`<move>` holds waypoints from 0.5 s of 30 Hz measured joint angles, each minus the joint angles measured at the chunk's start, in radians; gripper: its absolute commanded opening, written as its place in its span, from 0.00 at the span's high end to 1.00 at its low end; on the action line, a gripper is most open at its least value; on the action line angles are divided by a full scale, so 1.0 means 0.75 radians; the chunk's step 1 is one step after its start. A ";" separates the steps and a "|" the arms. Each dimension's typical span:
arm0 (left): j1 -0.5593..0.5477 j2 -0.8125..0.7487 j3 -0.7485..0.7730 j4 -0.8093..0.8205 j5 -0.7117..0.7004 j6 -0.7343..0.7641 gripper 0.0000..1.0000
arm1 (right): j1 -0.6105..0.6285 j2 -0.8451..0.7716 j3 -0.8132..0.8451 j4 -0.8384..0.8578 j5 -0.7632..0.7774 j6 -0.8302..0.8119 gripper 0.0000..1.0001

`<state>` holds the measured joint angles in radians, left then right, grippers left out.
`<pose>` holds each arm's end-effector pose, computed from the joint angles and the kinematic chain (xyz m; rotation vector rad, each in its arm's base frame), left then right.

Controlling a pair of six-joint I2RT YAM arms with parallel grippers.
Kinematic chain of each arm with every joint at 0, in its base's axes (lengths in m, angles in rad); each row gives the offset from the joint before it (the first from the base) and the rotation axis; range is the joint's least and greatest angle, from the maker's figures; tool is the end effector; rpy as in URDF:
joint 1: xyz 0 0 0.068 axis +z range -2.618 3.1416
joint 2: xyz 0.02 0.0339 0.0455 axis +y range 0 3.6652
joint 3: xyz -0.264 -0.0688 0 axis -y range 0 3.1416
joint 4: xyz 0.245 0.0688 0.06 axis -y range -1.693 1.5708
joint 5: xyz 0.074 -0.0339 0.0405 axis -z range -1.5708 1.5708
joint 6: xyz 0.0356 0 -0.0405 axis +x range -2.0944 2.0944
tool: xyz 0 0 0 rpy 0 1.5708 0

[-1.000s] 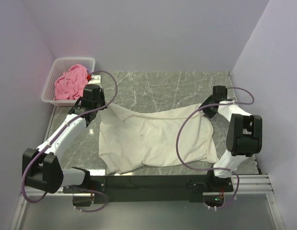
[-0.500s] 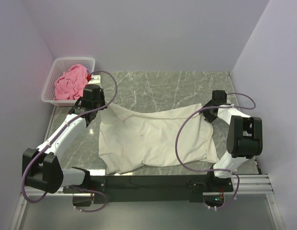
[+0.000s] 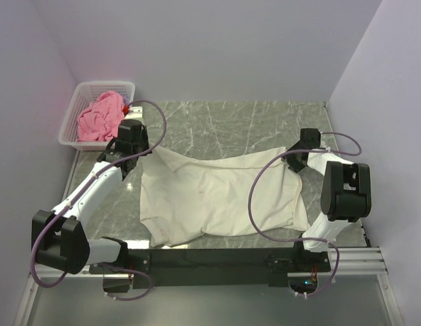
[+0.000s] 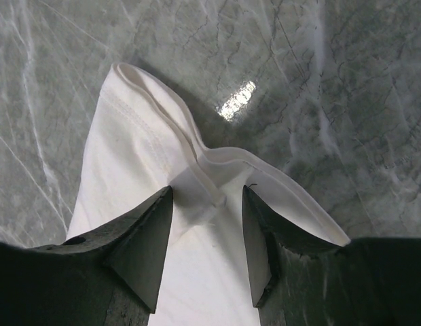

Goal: Fold and stack the t-shirts
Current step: Flatten the tshirt out

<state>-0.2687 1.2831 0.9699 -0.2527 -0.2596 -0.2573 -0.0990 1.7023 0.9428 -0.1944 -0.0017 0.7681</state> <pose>0.2803 -0.0677 0.2901 -0.1393 2.1112 -0.0355 0.3354 -0.0332 0.1606 1.0691 2.3111 0.2684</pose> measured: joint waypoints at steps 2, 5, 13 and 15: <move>0.000 0.000 0.000 0.000 0.000 0.000 0.99 | 0.000 0.008 0.001 0.002 -0.002 0.002 0.48; 0.000 0.000 0.000 -0.001 0.000 0.001 0.99 | 0.000 0.011 0.001 0.006 -0.016 0.003 0.49; 0.000 0.000 0.000 -0.001 -0.001 0.000 0.99 | 0.000 0.011 0.015 0.007 -0.030 -0.002 0.77; 0.000 0.000 0.000 -0.001 -0.001 0.001 0.99 | 0.000 0.011 0.031 0.000 -0.028 -0.007 0.85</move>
<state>-0.2687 1.2831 0.9699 -0.2531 -0.2600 -0.2569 -0.0990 1.7103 0.9657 -0.1944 -0.0227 0.7631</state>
